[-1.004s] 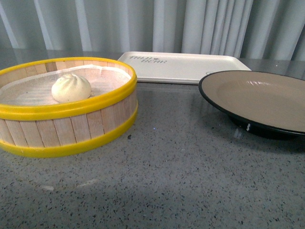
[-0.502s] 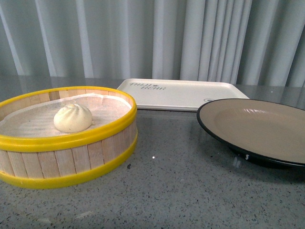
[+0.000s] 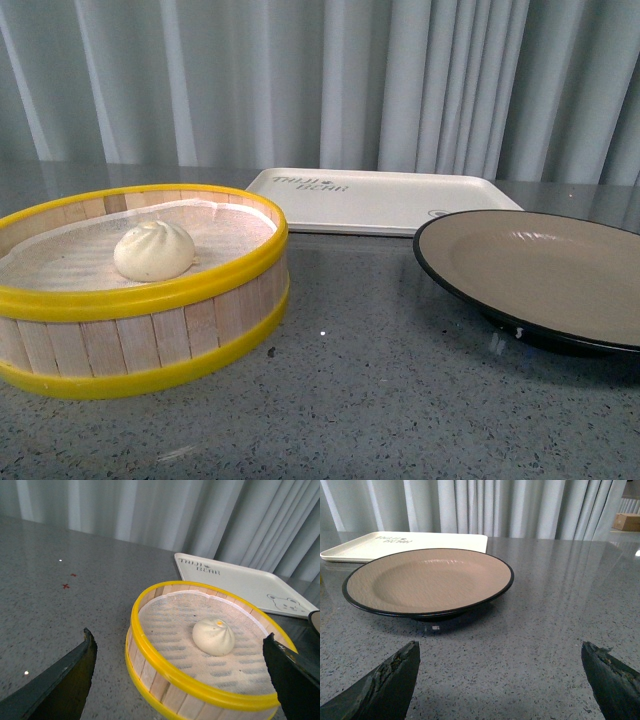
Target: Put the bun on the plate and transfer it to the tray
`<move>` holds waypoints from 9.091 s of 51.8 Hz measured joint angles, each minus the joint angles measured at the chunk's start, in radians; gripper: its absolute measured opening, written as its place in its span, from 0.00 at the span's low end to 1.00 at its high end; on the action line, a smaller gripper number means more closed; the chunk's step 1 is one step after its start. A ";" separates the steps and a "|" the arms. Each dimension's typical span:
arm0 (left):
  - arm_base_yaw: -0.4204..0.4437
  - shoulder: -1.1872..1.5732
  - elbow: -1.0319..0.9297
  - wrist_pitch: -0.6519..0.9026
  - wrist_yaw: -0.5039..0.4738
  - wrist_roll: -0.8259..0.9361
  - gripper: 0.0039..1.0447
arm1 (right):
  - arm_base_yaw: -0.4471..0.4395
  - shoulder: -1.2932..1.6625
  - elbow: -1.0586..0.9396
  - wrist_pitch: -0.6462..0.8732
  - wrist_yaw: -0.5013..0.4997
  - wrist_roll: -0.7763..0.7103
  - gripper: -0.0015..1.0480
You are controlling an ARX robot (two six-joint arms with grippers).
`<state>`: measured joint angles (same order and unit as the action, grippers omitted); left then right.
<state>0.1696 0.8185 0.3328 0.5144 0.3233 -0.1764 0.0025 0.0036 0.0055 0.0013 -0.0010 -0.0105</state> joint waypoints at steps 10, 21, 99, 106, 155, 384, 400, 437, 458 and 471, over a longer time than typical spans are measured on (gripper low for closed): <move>-0.068 0.232 0.225 -0.183 0.047 0.180 0.94 | 0.000 0.000 0.000 0.000 0.000 0.000 0.92; -0.134 0.339 0.322 -0.239 0.026 0.247 0.94 | 0.000 0.000 0.000 0.000 0.000 0.000 0.92; -0.369 0.790 0.636 -0.306 -0.227 0.391 0.94 | 0.000 0.000 0.000 0.000 0.000 0.000 0.92; -0.377 0.795 0.640 -0.317 -0.239 0.393 0.94 | 0.000 0.000 0.000 0.000 0.000 0.000 0.92; -0.524 0.715 0.734 -0.230 -0.325 0.394 0.05 | 0.000 0.000 0.000 0.000 0.000 0.000 0.92; -0.307 0.184 -0.139 0.289 -0.456 0.174 0.04 | 0.000 0.000 0.000 0.000 0.000 0.000 0.92; -0.228 0.000 -0.236 0.198 -0.362 0.174 0.04 | 0.000 0.000 0.000 0.000 0.000 0.000 0.92; -0.172 -0.341 -0.307 -0.040 -0.324 0.174 0.04 | 0.000 0.000 0.000 0.000 0.000 0.000 0.92; -0.172 -0.520 -0.307 -0.213 -0.324 0.174 0.04 | 0.000 0.000 0.000 0.000 0.000 0.000 0.92; -0.172 -0.596 -0.307 -0.288 -0.324 0.174 0.04 | 0.000 0.000 0.000 0.000 0.000 0.000 0.92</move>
<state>-0.0021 0.2222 0.0257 0.2260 -0.0006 -0.0025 0.0021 0.0036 0.0055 0.0013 -0.0013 -0.0105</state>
